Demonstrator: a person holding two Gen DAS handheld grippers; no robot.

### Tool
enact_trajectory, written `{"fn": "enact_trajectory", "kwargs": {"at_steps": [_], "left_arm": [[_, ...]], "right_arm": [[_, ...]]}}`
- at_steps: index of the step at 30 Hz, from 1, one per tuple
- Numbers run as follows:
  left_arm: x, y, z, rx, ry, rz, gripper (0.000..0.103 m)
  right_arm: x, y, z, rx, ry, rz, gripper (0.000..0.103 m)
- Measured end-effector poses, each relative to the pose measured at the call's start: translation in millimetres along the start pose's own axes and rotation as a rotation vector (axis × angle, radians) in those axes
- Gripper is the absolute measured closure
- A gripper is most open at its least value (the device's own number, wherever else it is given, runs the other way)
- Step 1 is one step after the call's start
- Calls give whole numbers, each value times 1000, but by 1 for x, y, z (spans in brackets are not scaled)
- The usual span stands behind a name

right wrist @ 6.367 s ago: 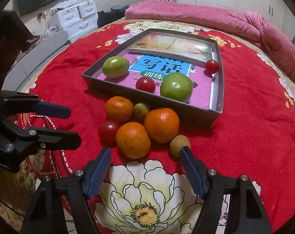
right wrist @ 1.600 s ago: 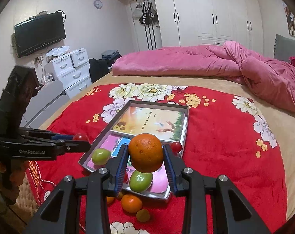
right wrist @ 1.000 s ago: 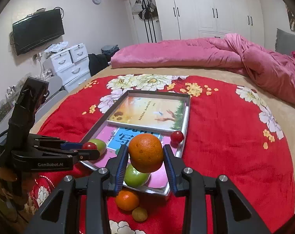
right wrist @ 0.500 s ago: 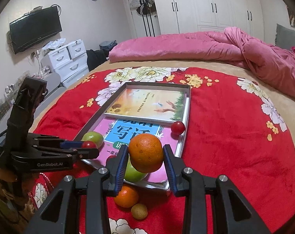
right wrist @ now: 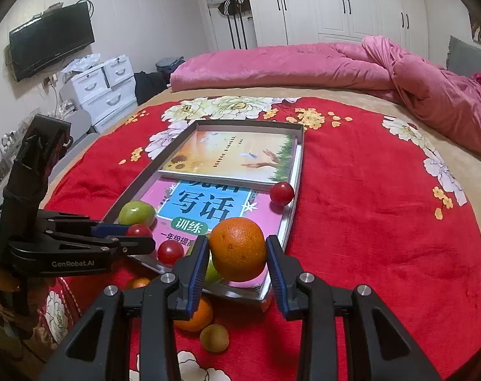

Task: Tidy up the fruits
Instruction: 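Lower the tomato and orange into the tray and open both tools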

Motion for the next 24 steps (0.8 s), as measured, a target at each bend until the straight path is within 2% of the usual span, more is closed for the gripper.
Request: {"fn": "enact_trajectory", "kwargs": {"at_steps": [5,13,24], "left_arm": [[-6,-2,2,8,2,15,70],[-7,-2,2,13,-1,15,70],[-8,-2,4,16,-6,11,70]], "right_arm": [[-1,-3,-1,13,-16,7,66],[-16,-13,2,54,-49,66,66],[-30,-18,4,103,-124,80,66]]}}
Point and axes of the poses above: each gripper's, at about its wrist camera, not at the fingertips, and x roughly against the way its jaws point, z to its left, y to its top, the point moved 7 cm from there along -x, roughly the way its jaws point, and after that the axes turned 8 degrees about z, right-handed, at the moved point
